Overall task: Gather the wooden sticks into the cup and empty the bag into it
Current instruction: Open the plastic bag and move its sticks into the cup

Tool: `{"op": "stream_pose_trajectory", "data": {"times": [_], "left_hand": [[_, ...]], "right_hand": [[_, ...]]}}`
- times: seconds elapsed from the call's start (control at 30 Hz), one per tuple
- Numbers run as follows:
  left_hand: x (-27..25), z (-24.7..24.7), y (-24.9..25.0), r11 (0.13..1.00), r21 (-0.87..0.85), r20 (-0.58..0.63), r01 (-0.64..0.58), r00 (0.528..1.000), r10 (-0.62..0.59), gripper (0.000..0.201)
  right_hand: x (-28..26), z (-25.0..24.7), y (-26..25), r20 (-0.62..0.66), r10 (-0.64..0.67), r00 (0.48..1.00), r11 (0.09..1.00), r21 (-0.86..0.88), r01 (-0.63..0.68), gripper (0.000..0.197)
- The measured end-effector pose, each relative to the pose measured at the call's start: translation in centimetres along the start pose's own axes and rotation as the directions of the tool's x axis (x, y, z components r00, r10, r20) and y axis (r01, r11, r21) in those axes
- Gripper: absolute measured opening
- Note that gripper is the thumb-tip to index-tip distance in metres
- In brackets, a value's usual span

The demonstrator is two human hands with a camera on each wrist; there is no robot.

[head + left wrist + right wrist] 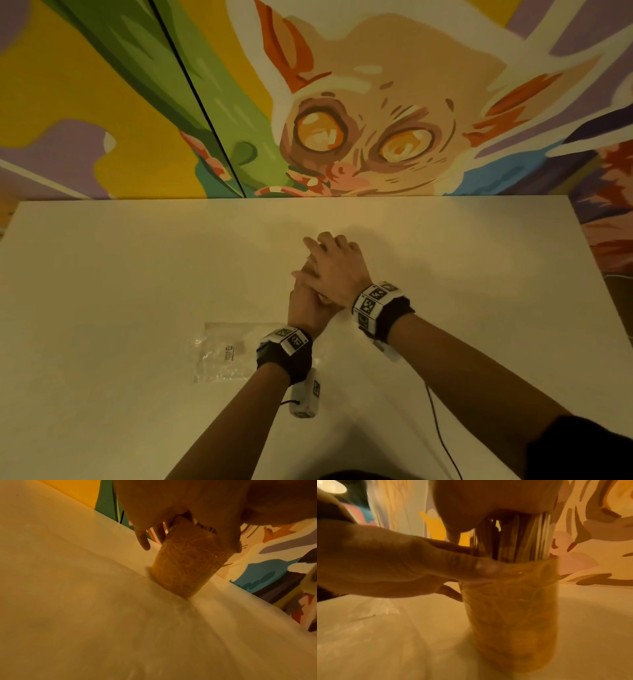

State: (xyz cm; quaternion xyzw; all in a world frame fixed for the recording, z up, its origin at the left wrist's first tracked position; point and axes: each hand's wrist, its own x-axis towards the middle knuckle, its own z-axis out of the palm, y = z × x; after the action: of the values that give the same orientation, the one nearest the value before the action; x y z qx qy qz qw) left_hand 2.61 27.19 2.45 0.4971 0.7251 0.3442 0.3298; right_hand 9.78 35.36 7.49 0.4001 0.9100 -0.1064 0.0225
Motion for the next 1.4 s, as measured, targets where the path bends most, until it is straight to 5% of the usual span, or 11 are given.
{"op": "stream_pose_trajectory", "data": {"times": [0.23,0.47,0.67,0.93,1.2,1.3,1.4], "left_hand": [[-0.5,0.3,-0.9,0.998,-0.024,-0.01,0.059,0.998,-0.059,0.101],[-0.6,0.6,-0.9,0.994,-0.06,0.002,0.087,0.996,-0.087,0.102],[-0.9,-0.1,0.2,0.996,-0.044,0.002,0.082,0.997,-0.082,0.102],[-1.0,-0.8,1.0,0.992,-0.018,0.043,0.129,0.991,-0.128,0.111],[-1.3,-1.4,1.1,0.989,0.003,0.061,0.148,0.987,-0.148,0.116],[-2.8,-4.4,-0.5,0.98,-0.038,0.04,0.196,0.98,-0.195,0.097],[-5.4,-9.2,-4.5,0.965,0.216,-0.069,0.152,0.988,-0.14,0.058]], "right_hand": [[-1.7,0.9,1.7,-0.253,-0.129,0.959,0.966,0.187,0.179,0.02],[-0.9,-0.7,1.5,-0.198,-0.119,0.973,0.897,0.399,0.191,0.027],[-0.7,-0.4,2.0,-0.109,-0.195,0.975,0.981,-0.03,0.193,0.046],[-0.6,-0.9,2.1,0.031,-0.054,0.998,0.998,-0.011,0.054,0.052],[-0.8,-1.7,2.3,0.121,-0.109,0.987,0.994,0.0,0.11,0.074],[-2.5,-2.8,2.5,0.038,-0.088,0.995,0.988,0.132,0.082,0.068],[-6.5,-4.3,3.0,-0.185,-0.071,0.98,0.955,0.271,0.12,0.049]]}}
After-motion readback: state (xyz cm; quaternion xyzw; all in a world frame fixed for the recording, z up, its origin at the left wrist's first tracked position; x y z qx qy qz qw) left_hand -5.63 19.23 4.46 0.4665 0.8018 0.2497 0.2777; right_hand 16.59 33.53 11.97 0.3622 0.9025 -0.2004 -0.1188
